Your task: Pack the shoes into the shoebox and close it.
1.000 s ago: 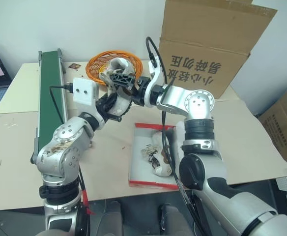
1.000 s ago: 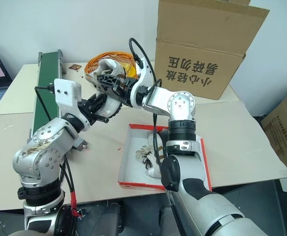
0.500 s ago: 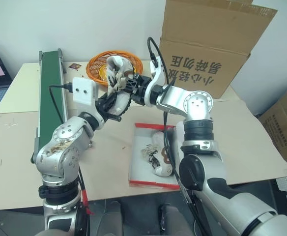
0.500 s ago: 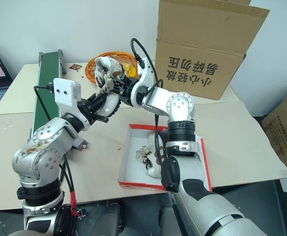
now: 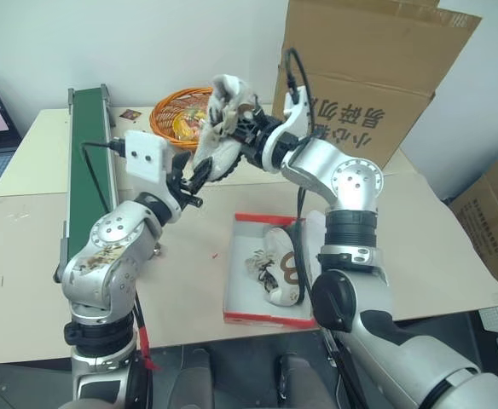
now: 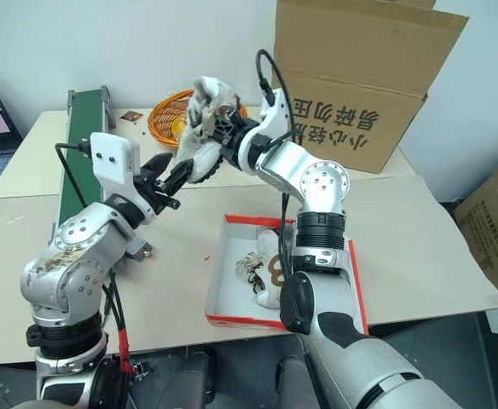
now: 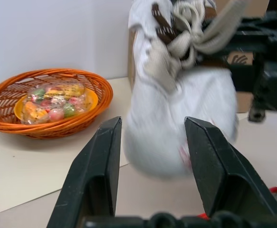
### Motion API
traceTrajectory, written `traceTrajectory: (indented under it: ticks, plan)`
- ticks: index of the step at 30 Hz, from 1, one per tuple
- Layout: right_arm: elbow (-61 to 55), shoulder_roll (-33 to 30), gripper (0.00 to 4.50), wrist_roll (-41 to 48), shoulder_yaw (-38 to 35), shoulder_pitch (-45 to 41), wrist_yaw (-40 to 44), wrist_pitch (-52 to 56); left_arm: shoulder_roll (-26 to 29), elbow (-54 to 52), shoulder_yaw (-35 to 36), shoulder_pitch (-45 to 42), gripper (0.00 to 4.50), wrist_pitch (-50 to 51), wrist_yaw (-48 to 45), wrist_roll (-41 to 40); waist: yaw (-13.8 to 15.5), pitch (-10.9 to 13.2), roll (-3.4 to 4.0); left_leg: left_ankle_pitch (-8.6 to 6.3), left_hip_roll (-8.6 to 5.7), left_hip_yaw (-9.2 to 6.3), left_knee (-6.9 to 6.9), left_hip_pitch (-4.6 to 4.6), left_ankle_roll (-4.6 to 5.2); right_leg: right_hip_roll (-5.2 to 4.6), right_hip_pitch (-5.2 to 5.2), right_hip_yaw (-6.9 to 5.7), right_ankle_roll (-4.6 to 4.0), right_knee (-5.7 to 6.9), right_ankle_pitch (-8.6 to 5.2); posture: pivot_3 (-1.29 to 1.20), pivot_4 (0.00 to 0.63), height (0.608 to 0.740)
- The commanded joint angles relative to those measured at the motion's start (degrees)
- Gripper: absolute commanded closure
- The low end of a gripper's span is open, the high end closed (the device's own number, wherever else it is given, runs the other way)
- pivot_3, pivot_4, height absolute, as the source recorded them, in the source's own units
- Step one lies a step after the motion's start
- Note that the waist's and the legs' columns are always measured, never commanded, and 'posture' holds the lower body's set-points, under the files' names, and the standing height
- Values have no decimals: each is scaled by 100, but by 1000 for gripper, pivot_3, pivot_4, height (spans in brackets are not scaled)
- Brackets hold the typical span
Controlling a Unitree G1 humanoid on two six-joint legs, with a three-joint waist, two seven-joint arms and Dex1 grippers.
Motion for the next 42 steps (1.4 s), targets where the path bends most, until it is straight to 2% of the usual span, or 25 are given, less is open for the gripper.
traceTrajectory:
  ticks: [1, 3, 5, 7, 10, 14, 16, 19, 20, 21, 23, 26, 29, 30, 35, 38, 42]
  plan:
    - [192, -232, 3429, -606, 67, -395, 256, -1145, 25, -130, -86, 35, 2215, -77, -7, -28, -9, 2, 0, 0, 0, 0, 0, 0, 0, 0, 0, 1, 0, 1, 0, 0, 150, 709]
    - [201, -683, 3429, -1132, 436, -404, 483, -1257, 36, -123, -64, 44, 2215, -104, 65, 25, -6, 6, 3, 0, 0, 0, -1, 0, 0, 1, -4, 0, 0, 2, 0, 0, 150, 709]
    - [-146, -1133, 3429, -1288, 775, -343, 629, -666, 226, -25, 15, 50, 2215, -123, 75, 147, 20, 11, 4, 0, -1, 0, 0, -1, 0, -1, -2, 0, 0, 1, 0, 0, 150, 709]
    - [-662, -1505, 3429, -1098, 991, -194, 656, 244, 463, 78, 161, 49, 2215, -189, -8, 190, 16, 15, 7, 0, -2, 0, 0, -5, 0, -2, -4, 1, -1, -2, 0, 0, 150, 709]
    - [-1565, -2069, 3429, -502, 1076, 41, 471, 2093, 1142, 433, 474, 79, 2215, -429, -319, 325, -12, 16, 10, 0, -1, 0, -7, -5, 0, 0, -10, 2, -5, 3, -4, 0, 150, 709]
    - [-1912, -1967, 3429, 163, 435, -73, -127, 4070, 1699, 820, 626, 75, 2215, -701, -639, 388, -80, 16, 10, 0, 5, 0, -10, 3, 1, 2, -15, 2, -16, 22, -9, 0, 150, 709]
    - [-1637, -1721, 3429, 719, 41, -98, -847, 4431, 1784, 881, 575, 96, 2215, -798, -745, 383, -83, 16, 10, 0, 5, 0, -8, 6, 2, 2, -11, 1, -16, 23, -9, 0, 150, 709]
    - [-1257, -1407, 3429, 2341, -23, 168, -2482, 4468, 1730, 923, 466, 94, 2215, -908, -775, 391, -80, 16, 10, 0, 5, 1, -4, 1, 2, 0, -10, 1, -19, 17, -10, 0, 150, 709]
    - [-1436, -1571, 3429, 3691, 587, 522, -3495, 3775, 1682, 850, 432, 116, 2215, -908, -836, 306, -65, 16, 10, 0, 5, 0, -6, 1, 2, 0, -8, 1, -16, 14, -9, 0, 150, 709]
    - [-1642, -1523, 3429, 4601, 953, 818, -4389, 3177, 1658, 707, 415, 194, 2215, -914, -1010, 135, -44, 17, 8, 1, 4, 0, -6, -2, 2, 0, -8, 0, -14, 13, -9, 0, 150, 709]
    - [-1990, -1436, 3429, 5460, 1417, 1290, -5388, 2493, 1769, 393, 544, 465, 2215, -701, -1641, -508, -27, 17, 7, -2, 3, 0, -6, -5, 7, -2, -2, -2, -7, 6, -13, 0, 150, 709]
    - [-2352, -1349, 3429, 5460, 1567, 1636, -5881, 2189, 2448, 37, 1078, 1032, 2215, -280, -2989, -1715, -111, 22, 8, -4, 2, 0, -1, -14, 10, -2, -11, 3, -5, 6, -12, 0, 150, 709]
    - [-2591, -1327, 3429, 5460, 1668, 1810, -6004, 2094, 3368, 150, 1615, 1425, 2215, 72, -3963, -2367, -167, 23, 10, 1, 6, -4, 3, -7, 17, 3, -17, 3, -18, 18, -10, 0, 150, 709]
    - [-2638, -1333, 3429, 5460, 1687, 1844, -6005, 2083, 3629, 173, 1727, 1559, 2215, 122, -4236, -2493, -190, 22, 12, 3, 11, -3, -1, 1, 20, 6, -13, 3, -43, 17, -26, 0, 150, 709]
    - [-3017, -1131, 3429, 5460, 1848, 2161, -6292, 1916, 4795, 423, 2083, 2179, 2215, 62, -5529, -2609, -211, 25, 24, 2, 25, 0, -16, 10, 19, 8, -9, -1, -53, -4, -30, 0, 150, 709]
    - [-3157, -957, 3429, 5460, 1949, 2264, -6407, 1894, 5026, 517, 2028, 2296, 2215, -125, -5855, -2545, -223, 28, 28, 2, 26, 2, -21, 1, 19, 6, -21, -1, -68, -7, -24, 0, 150, 709]
    - [-3271, -896, 3429, 5460, 2106, 2404, -6337, 1970, 5016, 557, 1872, 2248, 2215, -317, -5959, -2488, -218, 28, 29, 2, 28, 2, -20, 1, 18, 6, -20, -3, -68, -8, -24, 0, 150, 709]
